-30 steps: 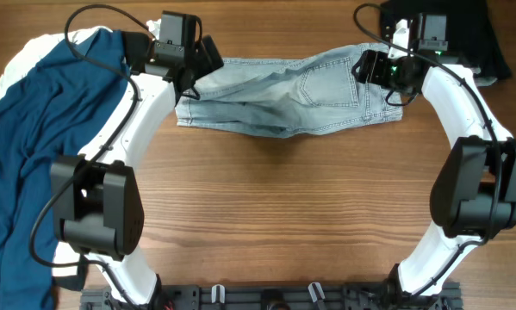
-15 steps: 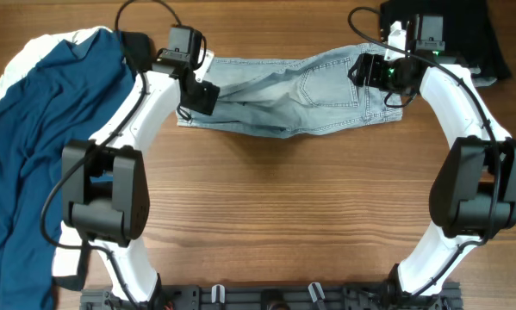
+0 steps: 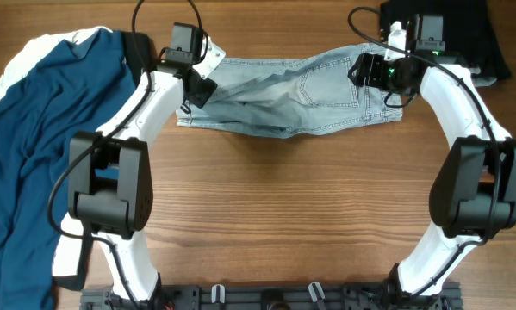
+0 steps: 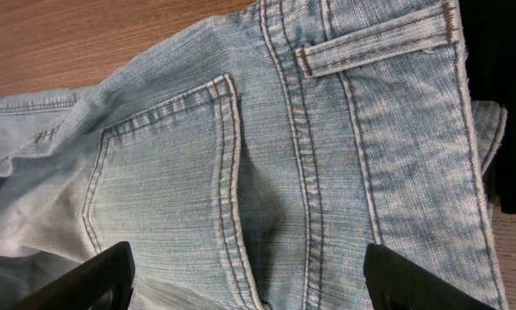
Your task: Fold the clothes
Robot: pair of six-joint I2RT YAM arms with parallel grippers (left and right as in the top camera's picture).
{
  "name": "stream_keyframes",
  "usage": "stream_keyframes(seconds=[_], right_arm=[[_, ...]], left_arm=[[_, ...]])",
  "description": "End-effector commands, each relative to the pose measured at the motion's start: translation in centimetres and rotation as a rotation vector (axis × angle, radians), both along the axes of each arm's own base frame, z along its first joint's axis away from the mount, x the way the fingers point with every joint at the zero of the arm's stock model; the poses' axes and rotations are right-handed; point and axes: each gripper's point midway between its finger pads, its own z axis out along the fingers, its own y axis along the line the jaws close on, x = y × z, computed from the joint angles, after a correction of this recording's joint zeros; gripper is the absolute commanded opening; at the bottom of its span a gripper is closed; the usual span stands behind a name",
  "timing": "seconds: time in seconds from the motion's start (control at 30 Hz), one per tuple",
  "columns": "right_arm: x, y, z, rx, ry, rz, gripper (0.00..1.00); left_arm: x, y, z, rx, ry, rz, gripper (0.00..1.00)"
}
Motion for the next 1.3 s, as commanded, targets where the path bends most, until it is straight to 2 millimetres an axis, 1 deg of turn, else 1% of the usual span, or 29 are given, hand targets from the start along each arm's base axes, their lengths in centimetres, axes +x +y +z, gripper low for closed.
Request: stream_keyframes(seconds=[0.0, 0.03, 0.07, 0.1, 0.13, 0.17, 0.27, 0.3, 0.37, 0.43, 0.47, 0.53, 0.6, 0.63, 0.67, 0.7, 0.73, 0.77, 0.8, 0.9, 0.97, 1.0, 1.03, 1.07, 1.1, 1.17, 1.2, 1.27], right_arm=[[0.2, 0.5, -0.1, 0.015, 0.0, 0.017, 0.86], [0.1, 0.5, -0.1, 0.015, 0.001, 0.017, 0.86], [0.2, 0.5, -0.1, 0.015, 0.001, 0.017, 0.86], [0.2, 0.5, -0.1, 0.014, 0.0, 0.017, 0.86], [0.2, 0.4, -0.2, 0.01, 0.001, 0.015, 0.86], [0.2, 0.1, -0.2, -0.003, 0.002, 0.007, 0.86], [0.0, 0.0, -0.3, -0.009, 0.011, 0.005, 0.86], [-0.1, 0.0, -0.4, -0.008, 0.014, 0.004, 0.86], [-0.1, 0.0, -0.4, -0.009, 0.014, 0.005, 0.86], [-0.1, -0.2, -0.5, -0.022, 0.018, -0.002, 0.86], [-0.1, -0.3, -0.5, -0.025, 0.018, -0.004, 0.86], [0.0, -0.3, -0.5, -0.026, 0.015, -0.004, 0.86], [0.0, -0.4, -0.5, -0.029, 0.015, -0.006, 0.86], [0.0, -0.4, -0.5, -0.029, 0.014, -0.006, 0.86], [0.0, -0.4, -0.5, -0.029, 0.014, -0.006, 0.86], [0.0, -0.4, -0.5, -0.029, 0.013, -0.006, 0.86], [0.0, -0.4, -0.4, -0.03, 0.011, -0.006, 0.86], [0.0, -0.4, -0.4, -0.03, 0.011, -0.006, 0.86], [0.0, -0.4, -0.4, -0.03, 0.011, -0.006, 0.86], [0.0, -0.4, -0.4, -0.03, 0.011, -0.006, 0.86], [0.1, -0.4, -0.4, -0.032, 0.01, -0.007, 0.86], [0.1, -0.4, -0.4, -0.032, 0.011, -0.007, 0.86], [0.1, -0.4, -0.4, -0.032, 0.011, -0.007, 0.86], [0.0, -0.4, -0.4, -0.032, 0.012, -0.007, 0.86], [0.0, -0.4, -0.5, -0.032, 0.012, -0.007, 0.86], [0.0, -0.4, -0.5, -0.032, 0.013, -0.007, 0.86], [0.0, -0.4, -0.5, -0.032, 0.013, -0.007, 0.86], [0.0, -0.4, -0.5, -0.032, 0.015, -0.008, 0.86]], left_arm=[[0.5, 0.9, 5.1, 0.089, -0.104, -0.099, 0.64], [0.3, 1.1, 6.3, 0.09, -0.121, -0.096, 0.64], [-0.3, 1.2, 6.4, 0.109, -0.1, -0.122, 0.65], [-1.2, 1.5, 5.9, 0.143, -0.056, -0.159, 0.63], [-2.6, 1.9, 5.0, 0.174, 0.016, -0.192, 0.62], [-3.3, 2.2, 4.4, 0.187, 0.057, -0.209, 0.61], [-3.5, 2.9, 3.9, 0.187, 0.079, -0.196, 0.61], [-3.7, 3.1, 3.5, 0.186, 0.095, -0.195, 0.62], [-3.9, 3.4, 2.2, 0.179, 0.133, -0.194, 0.64], [-4.1, 3.5, 0.4, 0.183, 0.176, -0.198, 0.65], [-4.0, 3.5, -0.6, 0.188, 0.191, -0.206, 0.63], [-3.8, 3.4, -1.5, 0.196, 0.202, -0.224, 0.58], [-3.7, 3.4, -2.3, 0.197, 0.211, -0.224, 0.56], [-3.4, 3.4, -2.5, 0.196, 0.201, -0.224, 0.55], [-2.8, 3.3, -2.4, 0.194, 0.177, -0.222, 0.48], [-1.9, 3.1, -2.1, 0.192, 0.137, -0.218, 0.38], [-1.1, 3.1, -1.7, 0.193, 0.101, -0.213, 0.13], [-0.1, 2.9, -1.3, 0.192, 0.055, -0.207, 0.04], [0.5, 2.7, -1.0, 0.188, 0.026, -0.204, 0.04], [1.0, 2.2, -0.7, 0.182, 0.0, -0.206, 0.04], [2.2, 1.8, 0.0, 0.139, -0.061, -0.16, 0.04], [2.8, 0.9, 0.4, 0.082, -0.094, -0.154, 0.04], [3.0, 0.0, 0.5, 0.022, -0.106, -0.166, 0.04], [3.1, -0.4, 0.1, -0.027, -0.102, -0.153, 0.04], [3.1, -0.2, -0.5, -0.035, -0.089, -0.129, 0.04], [2.8, 0.9, -3.3, -0.078, -0.031, -0.026, 0.04], [2.6, 1.7, -5.5, -0.104, 0.004, 0.048, 0.04], [2.5, 2.7, -7.6, -0.134, 0.036, 0.143, 0.04]])
